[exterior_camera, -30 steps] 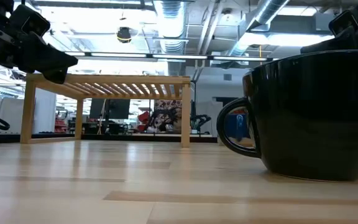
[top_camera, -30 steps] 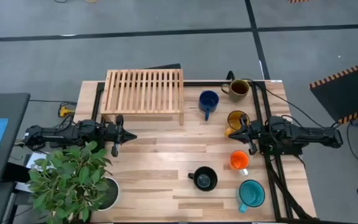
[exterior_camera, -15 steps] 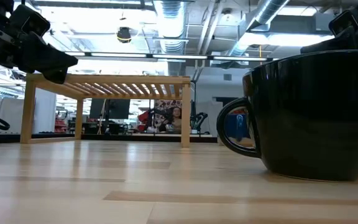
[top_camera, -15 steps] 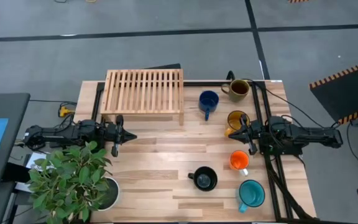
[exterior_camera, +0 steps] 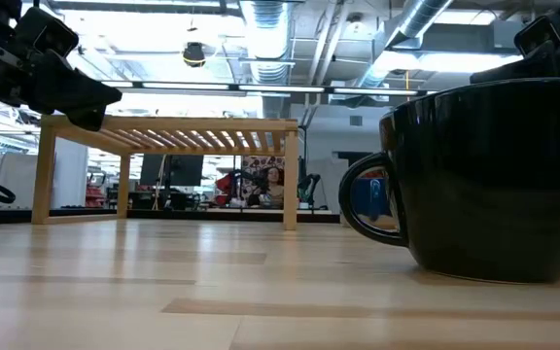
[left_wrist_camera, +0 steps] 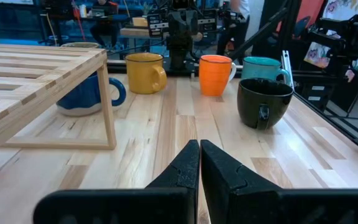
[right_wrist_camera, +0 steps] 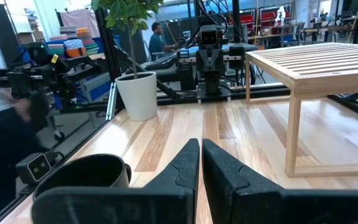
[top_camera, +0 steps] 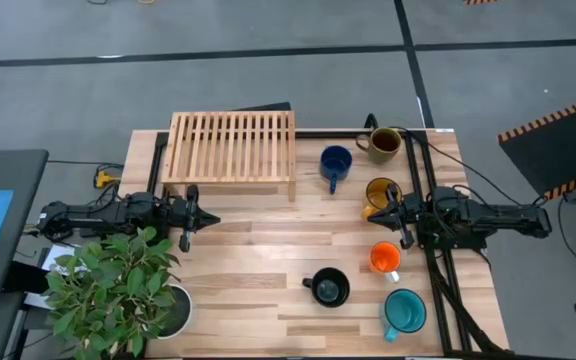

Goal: Place coffee mugs

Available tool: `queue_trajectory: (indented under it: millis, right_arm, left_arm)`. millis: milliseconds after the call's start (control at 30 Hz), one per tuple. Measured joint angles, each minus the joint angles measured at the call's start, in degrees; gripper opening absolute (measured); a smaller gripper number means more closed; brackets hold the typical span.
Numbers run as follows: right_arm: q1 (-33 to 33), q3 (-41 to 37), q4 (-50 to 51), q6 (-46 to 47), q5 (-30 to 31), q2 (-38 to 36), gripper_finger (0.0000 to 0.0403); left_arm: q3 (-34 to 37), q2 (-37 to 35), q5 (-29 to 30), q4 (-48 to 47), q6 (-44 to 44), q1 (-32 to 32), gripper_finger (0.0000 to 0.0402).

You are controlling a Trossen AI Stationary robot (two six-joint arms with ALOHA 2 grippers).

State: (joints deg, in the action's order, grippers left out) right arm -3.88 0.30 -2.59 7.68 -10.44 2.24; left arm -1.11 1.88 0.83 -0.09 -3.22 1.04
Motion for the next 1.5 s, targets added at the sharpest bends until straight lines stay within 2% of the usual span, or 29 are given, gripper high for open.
queue_trajectory:
  millis: [1400, 1500]
  right_arm:
    - [0.0, 0.0, 0.0, -0.3, 0.0, 0.0, 0.0047]
    - [0.0, 0.0, -2.1, -4.3, 0.1, 0.0, 0.0047]
  left_arm:
    - [0.0, 0.0, 0.0, 0.0, 0.0, 0.0, 0.0000]
    - [0.0, 0.0, 0.0, 0.0, 0.0, 0.0, 0.0000]
